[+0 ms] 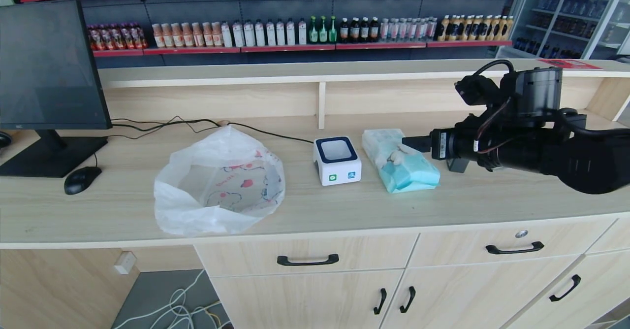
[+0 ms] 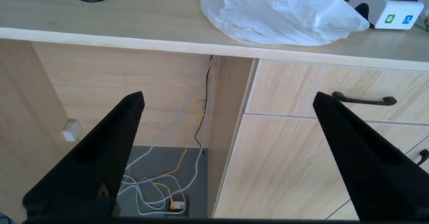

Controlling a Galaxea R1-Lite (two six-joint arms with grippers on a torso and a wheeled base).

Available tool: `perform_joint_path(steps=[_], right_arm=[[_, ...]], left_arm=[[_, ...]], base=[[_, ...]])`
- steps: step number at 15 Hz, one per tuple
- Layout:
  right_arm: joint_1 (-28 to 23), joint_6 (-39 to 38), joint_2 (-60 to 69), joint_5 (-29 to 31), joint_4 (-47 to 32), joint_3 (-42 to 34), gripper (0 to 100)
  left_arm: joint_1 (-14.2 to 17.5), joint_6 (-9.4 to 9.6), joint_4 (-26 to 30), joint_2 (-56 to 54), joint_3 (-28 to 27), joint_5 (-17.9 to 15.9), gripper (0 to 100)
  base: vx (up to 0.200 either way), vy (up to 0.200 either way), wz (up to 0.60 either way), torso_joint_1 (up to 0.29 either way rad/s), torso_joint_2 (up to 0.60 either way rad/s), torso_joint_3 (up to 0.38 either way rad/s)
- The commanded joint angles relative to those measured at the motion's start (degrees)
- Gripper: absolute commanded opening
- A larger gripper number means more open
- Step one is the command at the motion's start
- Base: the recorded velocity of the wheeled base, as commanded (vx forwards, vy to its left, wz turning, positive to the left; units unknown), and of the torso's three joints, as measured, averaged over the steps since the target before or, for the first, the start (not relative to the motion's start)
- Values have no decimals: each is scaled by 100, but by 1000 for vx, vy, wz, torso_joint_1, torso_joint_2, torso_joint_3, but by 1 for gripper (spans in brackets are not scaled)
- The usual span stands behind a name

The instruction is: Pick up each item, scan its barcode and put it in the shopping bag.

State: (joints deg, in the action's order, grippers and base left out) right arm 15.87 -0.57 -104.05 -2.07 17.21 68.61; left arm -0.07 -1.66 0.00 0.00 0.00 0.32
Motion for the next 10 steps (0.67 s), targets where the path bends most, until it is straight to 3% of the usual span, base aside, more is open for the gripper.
perform_joint_path(steps=[1,6,9,10], right_arm=[[4,31,-107,111,-183,249,100],[21,75,-28,190,-693,311,100],[30,330,42,242,-684,223,100],[39,330,95,313,-684,144,100]], left_arm=[[-1,-1,0,0,0,3,100],[-1,-1,0,0,0,3,100],[-1,-10,0,0,0,3,100],[-1,-10,0,0,0,3,100]], base=[[0,0,0,0,0,0],[0,0,0,0,0,0],[200,0,0,-9,2,7],[0,0,0,0,0,0]])
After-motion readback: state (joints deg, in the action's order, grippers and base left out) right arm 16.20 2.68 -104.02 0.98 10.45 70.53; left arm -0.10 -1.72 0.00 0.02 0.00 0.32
